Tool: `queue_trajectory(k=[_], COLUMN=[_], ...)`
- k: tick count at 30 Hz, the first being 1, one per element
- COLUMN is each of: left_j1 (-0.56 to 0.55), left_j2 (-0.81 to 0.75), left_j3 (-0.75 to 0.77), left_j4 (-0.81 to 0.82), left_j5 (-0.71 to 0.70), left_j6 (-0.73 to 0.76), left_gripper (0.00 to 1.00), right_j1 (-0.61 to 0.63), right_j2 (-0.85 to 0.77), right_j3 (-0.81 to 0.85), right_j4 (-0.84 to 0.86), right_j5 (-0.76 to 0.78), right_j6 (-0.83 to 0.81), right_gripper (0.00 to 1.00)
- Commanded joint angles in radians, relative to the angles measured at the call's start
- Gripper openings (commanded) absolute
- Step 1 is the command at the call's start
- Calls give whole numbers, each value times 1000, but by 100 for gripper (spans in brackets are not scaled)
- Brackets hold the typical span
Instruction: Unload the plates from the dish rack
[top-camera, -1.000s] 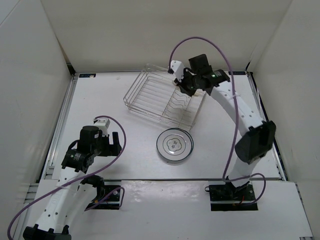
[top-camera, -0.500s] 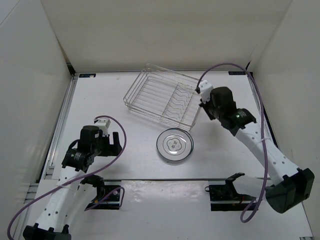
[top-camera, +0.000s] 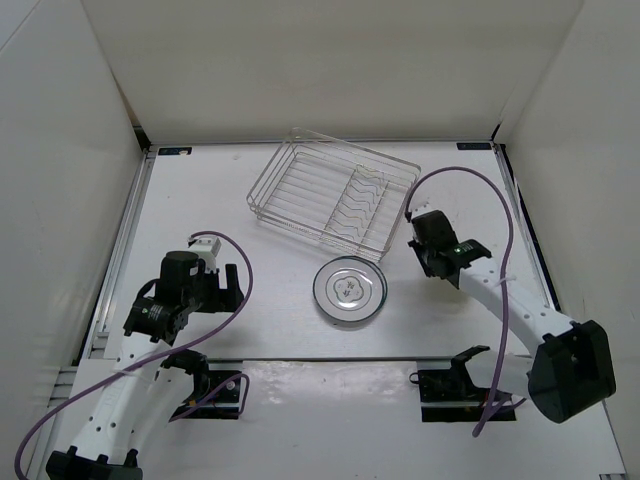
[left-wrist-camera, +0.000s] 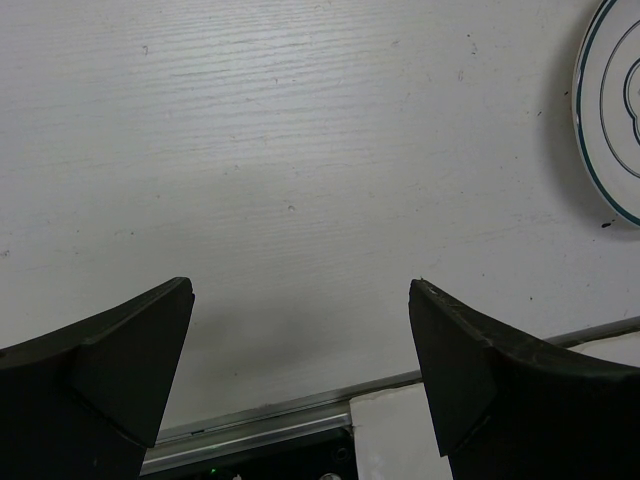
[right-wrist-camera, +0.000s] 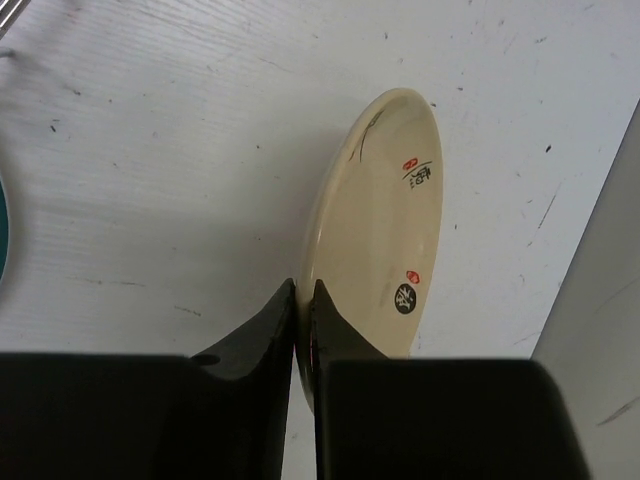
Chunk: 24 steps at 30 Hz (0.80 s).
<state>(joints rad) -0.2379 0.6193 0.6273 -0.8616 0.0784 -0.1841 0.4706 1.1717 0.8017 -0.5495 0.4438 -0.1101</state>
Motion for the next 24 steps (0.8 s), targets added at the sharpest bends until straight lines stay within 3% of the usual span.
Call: queue_trajectory(k=[1, 6, 7, 8, 10, 13, 19, 21, 24], left_j1=[-1, -1, -1, -3, -1, -1, -1, -1, -1], left_j2=[7, 14, 14, 14, 16, 22, 25, 22, 25], left_j3=[11, 9, 9, 6, 5, 5, 6, 6, 6], left_j4=[-4, 1, 1, -1, 4, 6, 1, 1, 7], left_j5=[-6, -8, -5, -3, -3, -3, -8, -8, -6], left_j6=[-3, -12, -12, -15, -12, -9, -11, -11, -9], left_gripper=[100, 100, 100, 100, 100, 100, 100, 100, 100], right_j1=[-9, -13, -16, -16, -18, -18, -18, -18, -16], right_j2=[22, 72, 78, 83, 103, 120, 95, 85, 112], right_j3=[-4, -6, -6, -4, -1, -2, 53, 99, 230], right_j4=[43, 5, 0, 0, -10, -12, -50, -78, -179], right_j5=[44, 9, -13, -22, -42, -57, -140, -181, -284], right_j6=[85, 151, 155, 155, 164, 181, 223, 236, 259], right_gripper=[14, 34, 34, 24, 24, 44, 60, 87, 90])
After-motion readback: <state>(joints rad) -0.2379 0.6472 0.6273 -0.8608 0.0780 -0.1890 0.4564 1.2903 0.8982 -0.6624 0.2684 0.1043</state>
